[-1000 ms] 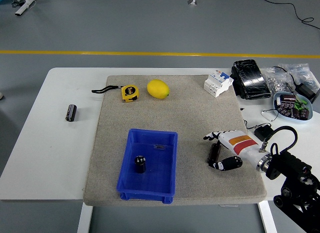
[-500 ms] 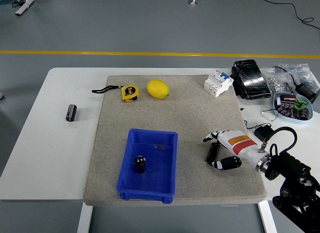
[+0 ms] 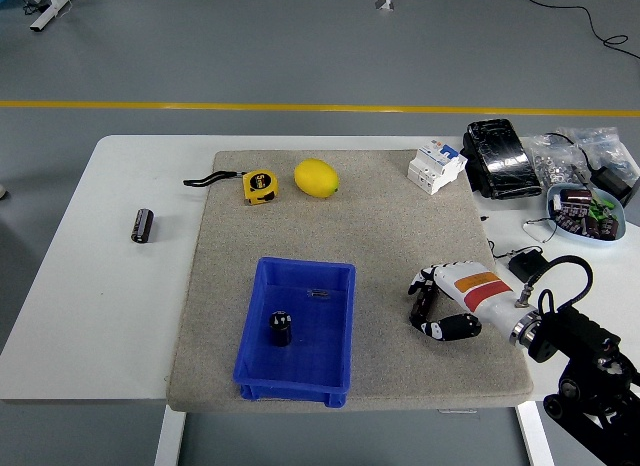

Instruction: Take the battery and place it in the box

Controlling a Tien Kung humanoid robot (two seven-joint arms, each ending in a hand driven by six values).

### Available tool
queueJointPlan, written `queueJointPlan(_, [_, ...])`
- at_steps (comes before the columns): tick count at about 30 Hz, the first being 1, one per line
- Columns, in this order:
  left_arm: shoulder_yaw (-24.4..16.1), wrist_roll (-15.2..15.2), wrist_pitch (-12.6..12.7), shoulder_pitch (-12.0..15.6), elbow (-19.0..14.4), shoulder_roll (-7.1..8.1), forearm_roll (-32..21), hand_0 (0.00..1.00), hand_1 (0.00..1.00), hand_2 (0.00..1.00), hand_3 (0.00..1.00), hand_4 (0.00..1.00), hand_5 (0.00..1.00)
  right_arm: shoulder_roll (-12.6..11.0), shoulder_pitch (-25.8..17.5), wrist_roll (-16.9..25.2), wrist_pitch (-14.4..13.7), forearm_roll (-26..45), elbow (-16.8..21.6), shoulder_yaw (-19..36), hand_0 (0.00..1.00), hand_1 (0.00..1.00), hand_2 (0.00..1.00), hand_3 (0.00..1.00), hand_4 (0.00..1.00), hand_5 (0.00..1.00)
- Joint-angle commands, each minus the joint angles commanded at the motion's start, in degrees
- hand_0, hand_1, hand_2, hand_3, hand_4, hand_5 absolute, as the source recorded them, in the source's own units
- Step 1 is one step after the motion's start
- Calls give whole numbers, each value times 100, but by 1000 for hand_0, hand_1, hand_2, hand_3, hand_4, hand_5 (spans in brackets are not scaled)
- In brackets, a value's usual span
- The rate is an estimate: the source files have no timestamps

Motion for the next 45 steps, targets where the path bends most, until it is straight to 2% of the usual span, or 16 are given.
queueJointPlan(11, [-11, 12, -15, 21, -4, 5, 27, 677, 626, 674, 645, 667, 680, -15, -13, 6, -12, 11, 43, 56, 394, 501, 602, 576, 694, 160])
queueJointPlan(22, [8, 6, -19, -3, -2, 10, 3, 677, 625, 675, 645, 666, 679, -64, -7, -38, 10, -71, 247, 217, 395, 497, 596, 572, 690, 157])
queueJointPlan(33, [18, -3, -13, -22, 6, 30, -10, 677, 623, 671, 645, 666, 680, -108, 31, -181, 64, -172, 1151, 306, 396, 494, 596, 571, 688, 153])
queueJointPlan(40, [13, 0, -12, -14, 8, 35, -4, 677, 624, 669, 645, 667, 680, -58, 100, -254, 94, -177, 1782, 38, 397, 494, 591, 571, 690, 149])
queueJointPlan(45, [9, 6, -12, -15, 8, 38, 5, 677, 623, 668, 646, 666, 680, 9, 187, -284, 118, -131, 1969, -306, 398, 494, 588, 572, 692, 149])
